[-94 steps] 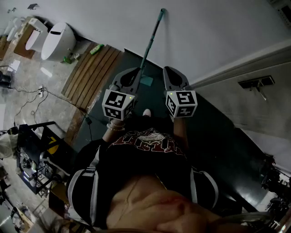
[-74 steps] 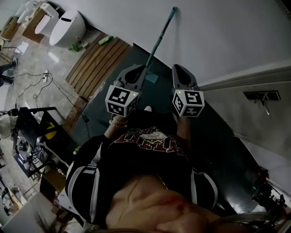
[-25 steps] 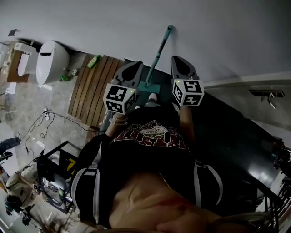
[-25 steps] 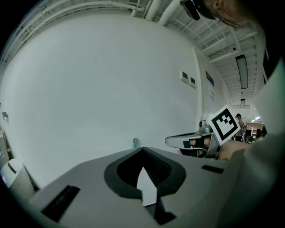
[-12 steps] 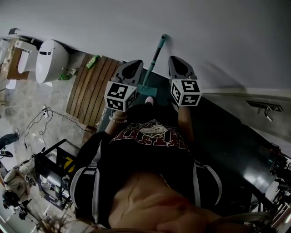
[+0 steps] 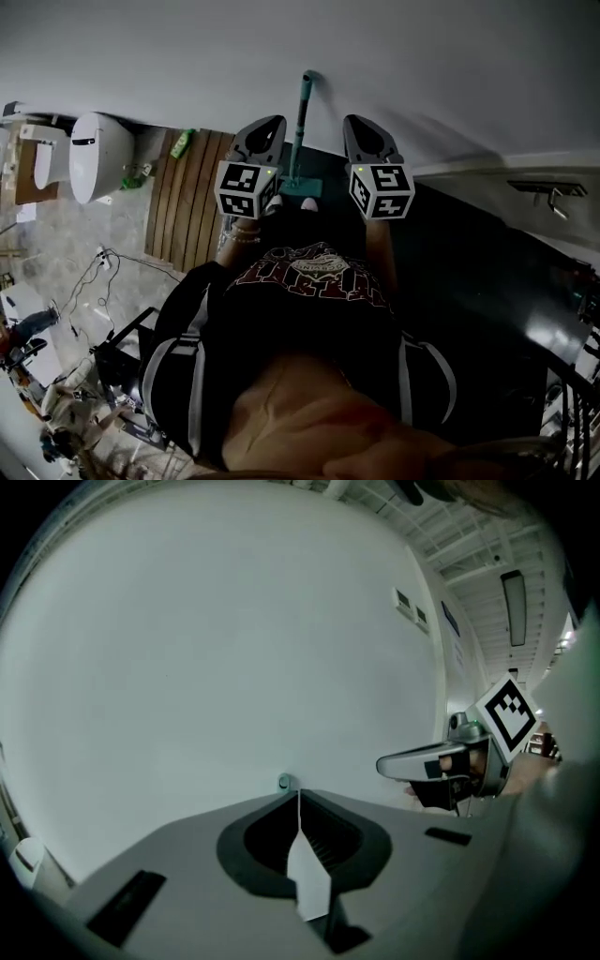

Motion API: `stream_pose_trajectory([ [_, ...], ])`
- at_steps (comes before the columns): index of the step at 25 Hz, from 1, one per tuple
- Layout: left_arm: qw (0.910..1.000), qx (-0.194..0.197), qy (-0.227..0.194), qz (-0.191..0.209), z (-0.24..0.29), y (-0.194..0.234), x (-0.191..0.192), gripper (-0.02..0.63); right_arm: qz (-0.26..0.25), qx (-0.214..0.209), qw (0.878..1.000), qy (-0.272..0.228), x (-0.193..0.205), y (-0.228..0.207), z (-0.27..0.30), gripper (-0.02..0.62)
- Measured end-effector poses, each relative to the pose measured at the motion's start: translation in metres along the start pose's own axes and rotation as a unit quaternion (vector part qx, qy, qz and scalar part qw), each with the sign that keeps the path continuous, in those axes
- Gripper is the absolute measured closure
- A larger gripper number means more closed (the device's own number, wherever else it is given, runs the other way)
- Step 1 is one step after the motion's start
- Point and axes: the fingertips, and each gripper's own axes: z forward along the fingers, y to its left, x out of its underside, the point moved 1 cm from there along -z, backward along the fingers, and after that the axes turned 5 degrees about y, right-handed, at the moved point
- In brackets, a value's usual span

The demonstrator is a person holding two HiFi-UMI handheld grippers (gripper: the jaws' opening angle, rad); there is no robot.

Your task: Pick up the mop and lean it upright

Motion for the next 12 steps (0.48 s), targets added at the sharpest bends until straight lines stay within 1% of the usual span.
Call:
stream_pose_trajectory([
  [4, 0.9997, 0.015, 0.012, 0.011, 0.016, 0.000, 0.000, 0.558, 0.021, 0.024, 0.999, -0.004, 0.003, -0.012, -0.006, 0.575],
  [12, 0.9981, 0.039, 0.035, 0.032, 0.047, 0.006, 0.001, 0.558, 0.047, 0.065, 0.997, -0.007, 0.006, -0.025, -0.010, 0.575],
])
